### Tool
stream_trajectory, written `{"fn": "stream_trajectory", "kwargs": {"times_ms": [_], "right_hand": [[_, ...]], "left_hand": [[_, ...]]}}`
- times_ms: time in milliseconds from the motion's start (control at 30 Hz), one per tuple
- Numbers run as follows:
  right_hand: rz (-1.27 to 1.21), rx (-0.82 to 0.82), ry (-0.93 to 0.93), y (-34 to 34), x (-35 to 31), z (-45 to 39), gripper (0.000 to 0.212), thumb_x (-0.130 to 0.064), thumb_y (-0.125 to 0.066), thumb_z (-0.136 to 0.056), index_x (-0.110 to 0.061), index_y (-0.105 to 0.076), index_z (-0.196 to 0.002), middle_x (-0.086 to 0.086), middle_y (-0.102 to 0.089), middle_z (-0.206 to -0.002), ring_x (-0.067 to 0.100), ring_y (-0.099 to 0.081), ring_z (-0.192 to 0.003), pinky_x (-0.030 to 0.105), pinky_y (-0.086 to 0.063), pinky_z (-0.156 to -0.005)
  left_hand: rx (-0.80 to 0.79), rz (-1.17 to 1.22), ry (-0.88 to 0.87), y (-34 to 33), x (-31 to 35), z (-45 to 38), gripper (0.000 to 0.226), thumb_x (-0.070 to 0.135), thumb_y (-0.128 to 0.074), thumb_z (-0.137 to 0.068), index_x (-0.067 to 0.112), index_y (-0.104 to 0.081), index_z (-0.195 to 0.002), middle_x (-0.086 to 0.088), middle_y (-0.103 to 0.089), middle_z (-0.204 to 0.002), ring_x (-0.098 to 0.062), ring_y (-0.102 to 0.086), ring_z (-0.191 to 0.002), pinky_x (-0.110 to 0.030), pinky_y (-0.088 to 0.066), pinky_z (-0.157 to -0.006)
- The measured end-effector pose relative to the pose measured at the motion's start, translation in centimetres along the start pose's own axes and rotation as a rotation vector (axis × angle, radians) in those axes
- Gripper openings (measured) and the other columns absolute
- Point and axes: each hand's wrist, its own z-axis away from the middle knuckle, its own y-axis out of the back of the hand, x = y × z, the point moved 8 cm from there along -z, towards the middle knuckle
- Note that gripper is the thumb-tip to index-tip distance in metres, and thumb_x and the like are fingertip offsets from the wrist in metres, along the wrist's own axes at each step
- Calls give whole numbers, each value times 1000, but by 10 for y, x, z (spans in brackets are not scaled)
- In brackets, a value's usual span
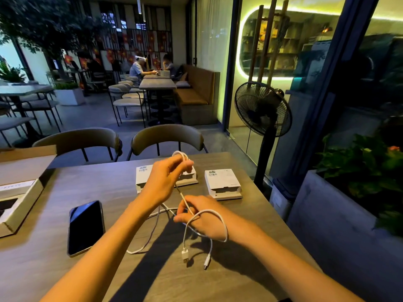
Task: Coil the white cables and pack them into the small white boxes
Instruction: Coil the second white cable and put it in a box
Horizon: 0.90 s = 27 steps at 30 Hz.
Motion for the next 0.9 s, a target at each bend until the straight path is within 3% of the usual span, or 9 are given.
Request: {"fn": "stream_trajectory", "kwargs": {"times_ms": [133, 233, 400, 500, 600, 667, 733, 800, 900], "right_hand": [[222, 79, 51, 31, 0, 1, 24, -40, -62, -99, -18, -70, -99, -4, -67, -85, 10, -61, -77, 34, -54, -76], [342, 184, 113, 67, 1, 7, 25, -49, -65, -93, -24, -71, -93, -4, -67, -81, 10, -59, -74, 30, -50, -70], [665, 313, 264, 87, -2, 18, 39, -58, -61, -91, -20, -67, -87, 3, -69, -82, 21, -62, -74, 33, -49, -66], [781, 327, 286, 79, -1, 18, 47, -61, -51, -94, -18, -69, -91, 7, -73, -90, 24, -65, -80, 29, -40, -66], [637, 257, 155, 79, 12, 19, 45, -64, -61, -88, -20, -72, -83, 1, -72, -81, 15, -60, -74, 24, -41, -64], [292, 136, 94, 76, 22, 21, 35, -55, -77, -80, -21, -74, -73, -5, -68, -67, 9, -58, -63, 22, -45, -60], [-21, -106, 4, 59, 27, 22, 20, -33, -86, -79, -18, -75, -71, 0, -71, -68, 9, -62, -61, 24, -50, -63], [-158, -268, -70, 47, 29, 26, 13, -18, -83, -84, -20, -77, -72, 1, -73, -71, 11, -66, -64, 26, -54, -67], [-319, -165, -110, 52, 33, 21, 21, -11, -73, -91, -20, -76, -72, -2, -72, -68, 11, -67, -61, 21, -54, -61]], "left_hand": [[-158, -409, -2, -19, -9, 13, 31, 44, -36, -103, 27, -59, -90, 3, -66, -91, -7, -61, -84, -23, -49, -79], [-225, -439, 34, -25, -8, 21, 44, 48, -32, -102, 23, -61, -79, -1, -66, -78, -10, -60, -72, -25, -49, -73], [-345, -38, 168, -33, -1, 18, 49, 40, -43, -102, 14, -60, -64, -7, -56, -63, -17, -52, -60, -33, -49, -73], [-438, 115, 271, -37, 7, 19, 41, 28, -47, -103, 10, -59, -68, -6, -49, -63, -12, -47, -57, -24, -45, -66], [-505, 48, 326, -36, 4, 23, 33, 25, -50, -102, 11, -58, -73, -1, -53, -72, -6, -49, -62, -17, -41, -62], [-595, 121, 355, -39, -1, 30, 35, 31, -51, -102, 16, -56, -70, 2, -52, -72, -7, -47, -62, -18, -38, -60], [-656, 449, 386, -45, -4, 36, 38, 35, -50, -99, 17, -50, -65, 3, -45, -62, -8, -39, -54, -19, -34, -56], [-594, 799, 481, -45, -7, 38, 33, 34, -53, -96, 16, -49, -69, 3, -38, -60, -7, -32, -51, -16, -32, -49], [-483, 1093, 519, -45, -2, 34, 38, 33, -48, -100, 16, -47, -67, 3, -36, -59, -7, -28, -49, -15, -32, -44]]}}
